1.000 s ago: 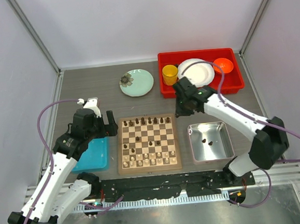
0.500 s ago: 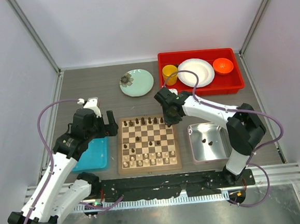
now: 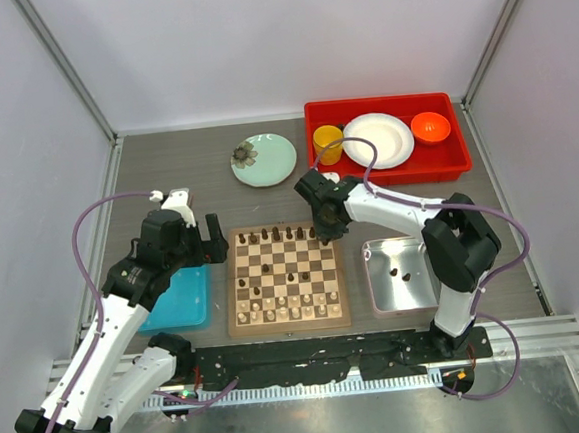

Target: Set up the chess pieces on the board

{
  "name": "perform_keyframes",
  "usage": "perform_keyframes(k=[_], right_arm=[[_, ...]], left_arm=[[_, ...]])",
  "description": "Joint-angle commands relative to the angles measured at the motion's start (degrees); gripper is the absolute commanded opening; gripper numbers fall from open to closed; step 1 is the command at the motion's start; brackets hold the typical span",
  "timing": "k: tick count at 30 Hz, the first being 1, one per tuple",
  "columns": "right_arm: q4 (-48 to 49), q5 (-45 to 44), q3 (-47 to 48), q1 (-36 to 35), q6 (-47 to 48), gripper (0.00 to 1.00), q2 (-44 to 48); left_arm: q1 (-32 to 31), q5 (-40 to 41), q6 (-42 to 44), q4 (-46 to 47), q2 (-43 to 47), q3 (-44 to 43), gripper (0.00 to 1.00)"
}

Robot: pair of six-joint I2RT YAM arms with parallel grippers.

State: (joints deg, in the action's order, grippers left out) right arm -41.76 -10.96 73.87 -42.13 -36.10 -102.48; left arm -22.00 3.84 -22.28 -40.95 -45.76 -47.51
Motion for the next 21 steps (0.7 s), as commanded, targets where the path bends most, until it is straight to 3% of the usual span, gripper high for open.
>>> perform_keyframes(k=[1, 7, 21], right_arm=[[1.5, -1.0, 2.4, 0.5, 0.4, 0.06, 0.2], [1.5, -0.7, 2.1, 0.6, 0.6, 0.11, 0.1], [1.1, 0.7, 1.1, 0.6, 0.7, 0.12, -0.1]], left_arm=[[0.2, -0.6, 0.0, 2.0, 0.5, 0.0, 1.00], [0.2, -0.7, 0.0, 2.1, 0.5, 0.0, 1.00], [0.2, -0.7, 0.0, 2.1, 0.4, 0.1, 1.00]])
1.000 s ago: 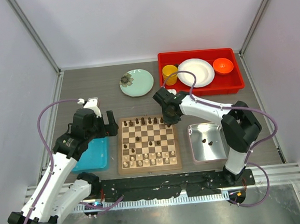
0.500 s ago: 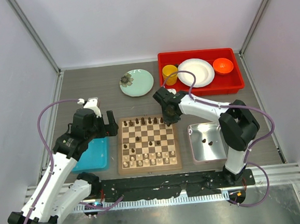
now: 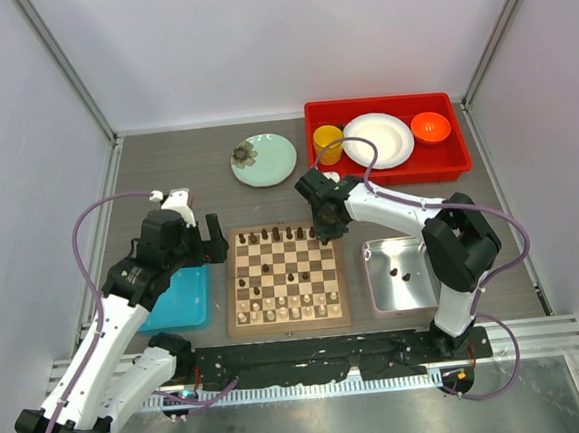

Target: Set up the chess pieces on the board

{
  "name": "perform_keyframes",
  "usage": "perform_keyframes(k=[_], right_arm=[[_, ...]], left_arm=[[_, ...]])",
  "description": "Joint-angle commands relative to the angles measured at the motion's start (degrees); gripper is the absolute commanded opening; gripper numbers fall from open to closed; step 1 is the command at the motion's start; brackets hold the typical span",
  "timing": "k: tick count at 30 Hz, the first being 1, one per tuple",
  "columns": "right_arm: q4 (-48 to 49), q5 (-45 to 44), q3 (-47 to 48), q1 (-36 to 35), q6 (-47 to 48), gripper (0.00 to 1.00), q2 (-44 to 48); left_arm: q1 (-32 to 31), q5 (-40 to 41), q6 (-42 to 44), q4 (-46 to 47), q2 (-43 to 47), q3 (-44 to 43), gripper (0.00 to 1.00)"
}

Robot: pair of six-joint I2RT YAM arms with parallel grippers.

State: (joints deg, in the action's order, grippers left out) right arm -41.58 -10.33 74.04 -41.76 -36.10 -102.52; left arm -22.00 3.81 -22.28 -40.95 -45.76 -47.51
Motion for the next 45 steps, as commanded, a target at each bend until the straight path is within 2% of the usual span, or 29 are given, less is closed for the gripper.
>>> perform_keyframes(k=[1, 19, 34, 40, 45], right_arm=[[0.9, 0.1, 0.9, 0.2, 0.8, 0.12, 0.0], [-0.1, 0.0, 0.8, 0.2, 1.2, 0.13, -0.8], [0.0, 0.0, 2.2, 0.2, 1.2, 0.33, -0.6], [0.1, 0.3, 2.5, 0.5, 1.2, 0.34, 0.0], [-0.2, 1.2, 2.1, 0.9, 1.3, 0.35, 4.5]], left_arm=[[0.2, -0.6, 0.0, 2.1, 0.4, 0.0, 1.00], [0.3, -0.6, 0.0, 2.0, 0.4, 0.0, 1.00], [0.2, -0.6, 0.0, 2.0, 0.4, 0.0, 1.00], [0.2, -0.5, 0.1, 2.0, 0.5, 0.0, 1.00], [0.3, -0.5, 0.0, 2.1, 0.5, 0.0, 1.00]])
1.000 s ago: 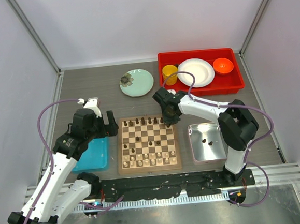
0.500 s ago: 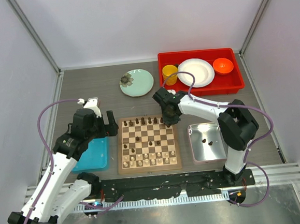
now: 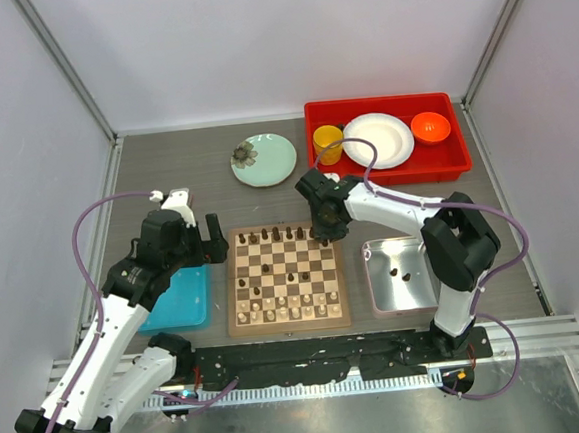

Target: Set up the chess pieces on the board

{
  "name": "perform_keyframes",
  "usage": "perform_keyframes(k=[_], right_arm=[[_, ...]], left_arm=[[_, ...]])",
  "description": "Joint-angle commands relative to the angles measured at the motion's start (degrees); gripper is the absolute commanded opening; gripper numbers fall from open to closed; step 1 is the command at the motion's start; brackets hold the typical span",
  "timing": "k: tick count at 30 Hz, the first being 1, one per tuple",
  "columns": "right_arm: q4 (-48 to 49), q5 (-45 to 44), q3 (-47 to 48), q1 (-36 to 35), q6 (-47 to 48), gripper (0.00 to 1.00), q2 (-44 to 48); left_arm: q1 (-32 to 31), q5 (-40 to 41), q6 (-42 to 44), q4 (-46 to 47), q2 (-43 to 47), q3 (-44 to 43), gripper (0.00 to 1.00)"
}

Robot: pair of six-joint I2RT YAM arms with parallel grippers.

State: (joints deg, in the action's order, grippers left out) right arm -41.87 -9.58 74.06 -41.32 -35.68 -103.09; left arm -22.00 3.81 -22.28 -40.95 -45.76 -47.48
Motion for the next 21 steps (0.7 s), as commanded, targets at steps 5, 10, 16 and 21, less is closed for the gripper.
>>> perform_keyframes(k=[5, 10, 16, 21], right_arm=[[-2.3, -0.8, 1.0, 0.9, 0.6, 0.40, 11.1], [-4.3, -3.9, -7.1, 3.6, -3.9, 0.41, 22.6], [-8.4, -4.7, -20.4, 12.0, -10.0, 0.41, 36.3], [-10.2, -2.2, -26.5, 14.9, -11.2, 0.40, 40.9]], left_arm=[[0.3, -0.4, 0.0, 2.0, 0.7, -0.1, 1.00], [0.2, -0.4, 0.0, 2.0, 0.5, -0.1, 1.00], [0.2, -0.5, 0.0, 1.9, 0.4, -0.1, 1.00], [0.3, -0.4, 0.0, 1.9, 0.2, -0.1, 1.00]])
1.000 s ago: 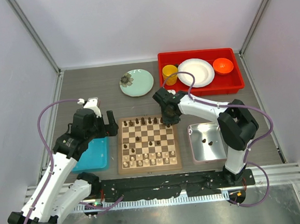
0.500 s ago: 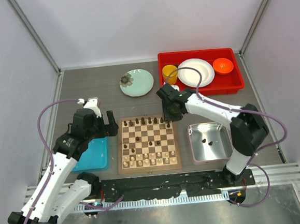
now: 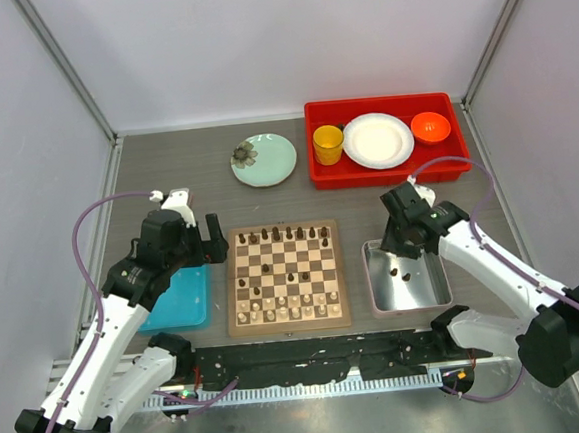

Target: Set up the chess pieces on the board

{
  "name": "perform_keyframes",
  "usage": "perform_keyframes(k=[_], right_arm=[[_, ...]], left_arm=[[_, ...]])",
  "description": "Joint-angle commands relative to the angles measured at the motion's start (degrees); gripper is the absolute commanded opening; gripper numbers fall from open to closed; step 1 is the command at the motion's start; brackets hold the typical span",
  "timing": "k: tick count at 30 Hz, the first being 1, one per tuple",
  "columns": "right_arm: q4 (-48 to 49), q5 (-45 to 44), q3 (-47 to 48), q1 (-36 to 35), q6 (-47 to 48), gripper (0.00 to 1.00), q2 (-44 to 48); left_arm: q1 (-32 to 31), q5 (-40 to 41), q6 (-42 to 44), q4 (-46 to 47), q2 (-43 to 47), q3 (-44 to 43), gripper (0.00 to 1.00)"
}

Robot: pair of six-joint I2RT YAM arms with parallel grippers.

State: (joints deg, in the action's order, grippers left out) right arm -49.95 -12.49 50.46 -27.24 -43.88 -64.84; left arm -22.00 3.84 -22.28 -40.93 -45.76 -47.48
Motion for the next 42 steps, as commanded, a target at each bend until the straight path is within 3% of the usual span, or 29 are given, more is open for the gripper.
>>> perform_keyframes(k=[1, 21, 37, 42], right_arm=[[-2.1, 1.4, -4.3, 0.7, -3.0, 0.41, 2.6], [6.0, 2.6, -11.2, 4.0, -1.0, 0.38, -3.5], [7.8, 2.6, -12.3, 5.8, 0.3, 0.15, -4.3], [3.4, -0.4, -6.5, 5.8, 1.7, 0.06, -2.3]], left_arm=[[0.3, -0.4, 0.0, 1.9, 0.2, -0.1, 1.00], [0.3, -0.4, 0.0, 2.0, 0.0, -0.1, 1.00], [0.2, -0.5, 0.0, 2.0, 0.1, -0.1, 1.00], [0.2, -0.6, 0.0, 2.0, 0.3, 0.0, 1.00]])
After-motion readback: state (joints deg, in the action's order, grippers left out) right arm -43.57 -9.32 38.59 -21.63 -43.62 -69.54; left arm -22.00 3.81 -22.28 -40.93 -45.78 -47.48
